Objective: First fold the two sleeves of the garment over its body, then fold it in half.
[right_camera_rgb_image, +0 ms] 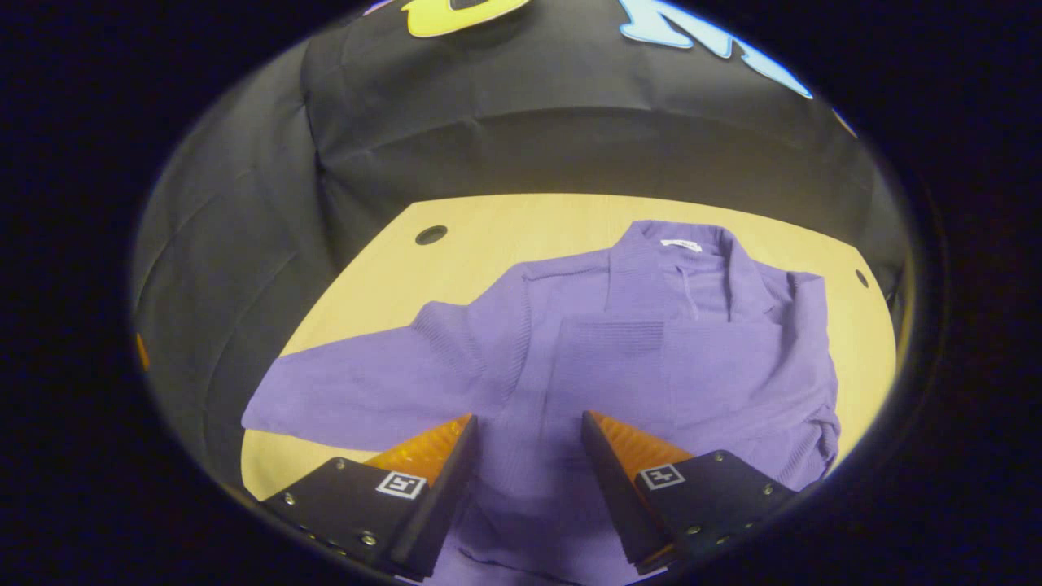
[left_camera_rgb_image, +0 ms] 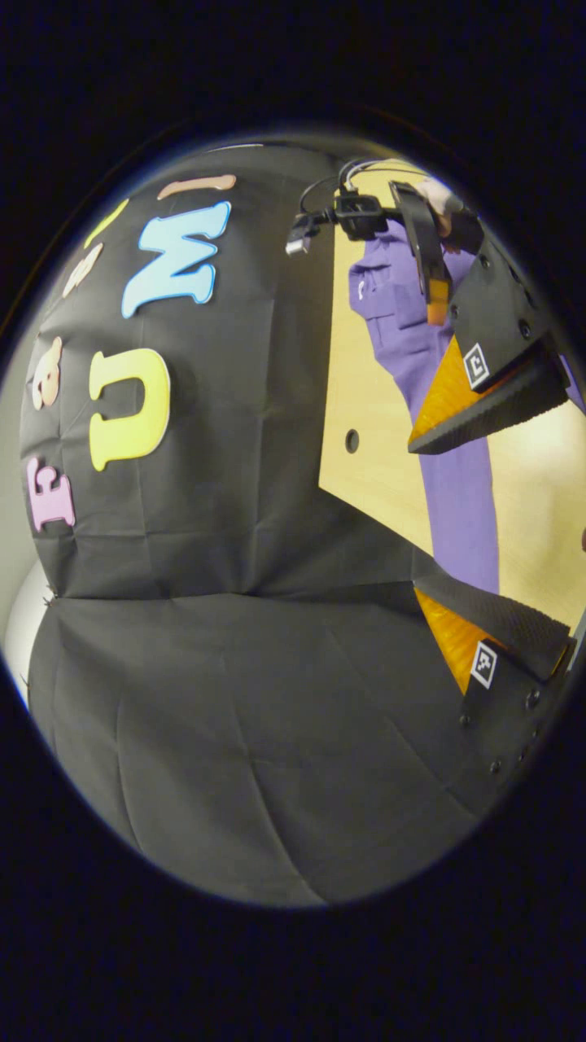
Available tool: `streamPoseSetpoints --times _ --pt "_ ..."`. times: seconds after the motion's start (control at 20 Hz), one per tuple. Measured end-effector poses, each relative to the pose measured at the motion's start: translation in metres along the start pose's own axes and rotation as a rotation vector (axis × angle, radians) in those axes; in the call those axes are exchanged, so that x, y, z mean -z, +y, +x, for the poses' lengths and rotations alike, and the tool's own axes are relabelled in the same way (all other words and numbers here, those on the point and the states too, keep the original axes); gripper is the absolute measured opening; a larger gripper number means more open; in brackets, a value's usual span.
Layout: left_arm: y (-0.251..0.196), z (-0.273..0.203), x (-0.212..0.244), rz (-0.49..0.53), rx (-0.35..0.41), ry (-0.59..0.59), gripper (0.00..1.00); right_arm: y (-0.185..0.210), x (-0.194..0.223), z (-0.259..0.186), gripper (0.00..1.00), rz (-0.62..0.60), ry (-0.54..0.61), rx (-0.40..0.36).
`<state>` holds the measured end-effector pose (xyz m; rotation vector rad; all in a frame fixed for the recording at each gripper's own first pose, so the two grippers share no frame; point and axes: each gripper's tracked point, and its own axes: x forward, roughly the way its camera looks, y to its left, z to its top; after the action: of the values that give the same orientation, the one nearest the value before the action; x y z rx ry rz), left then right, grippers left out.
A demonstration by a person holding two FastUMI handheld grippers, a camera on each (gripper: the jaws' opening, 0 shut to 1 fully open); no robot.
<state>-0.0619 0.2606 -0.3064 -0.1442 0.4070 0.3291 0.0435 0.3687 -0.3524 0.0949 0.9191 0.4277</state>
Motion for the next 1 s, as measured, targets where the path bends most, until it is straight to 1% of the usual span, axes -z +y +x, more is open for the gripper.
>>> streamPoseSetpoints --times 0.15,0.2,0.25,0.3,0.35,0.4,0.45,0.55,0.8,1.0 --pt "0.013 0.025 0.030 -0.030 -0.020 0.045 0.97 0.000 -0.005 -0.011 0.80 0.007 -0.005 -0.004" --pt "0.019 0.035 0.042 -0.040 -0.029 0.062 1.00 -0.001 -0.006 -0.015 0.80 0.006 -0.006 -0.003" --pt "0.025 0.046 0.055 -0.048 -0.041 0.082 0.97 -0.003 -0.007 -0.019 0.80 0.003 -0.007 0.000" --pt "0.031 0.056 0.067 -0.055 -0.054 0.105 1.00 -0.006 -0.007 -0.023 0.80 -0.002 -0.007 0.004" --pt "0.036 0.065 0.082 -0.063 -0.062 0.133 0.92 -0.009 -0.008 -0.027 0.80 -0.007 -0.007 0.009" --pt "0.040 0.075 0.097 -0.070 -0.067 0.168 1.00 -0.012 -0.008 -0.031 0.80 -0.010 -0.008 0.013" --pt "0.045 0.085 0.114 -0.075 -0.075 0.200 0.97 -0.015 -0.008 -0.035 0.80 -0.014 -0.006 0.019" --pt "0.052 0.101 0.136 -0.073 -0.083 0.235 0.98 -0.023 -0.007 -0.043 0.80 -0.016 -0.005 0.034" --pt "0.060 0.118 0.169 -0.062 -0.096 0.300 0.98 -0.045 0.003 -0.055 0.80 -0.024 0.015 0.073" --pt "0.063 0.125 0.196 -0.069 -0.105 0.353 0.98 -0.054 0.007 -0.059 0.80 -0.020 0.023 0.085"
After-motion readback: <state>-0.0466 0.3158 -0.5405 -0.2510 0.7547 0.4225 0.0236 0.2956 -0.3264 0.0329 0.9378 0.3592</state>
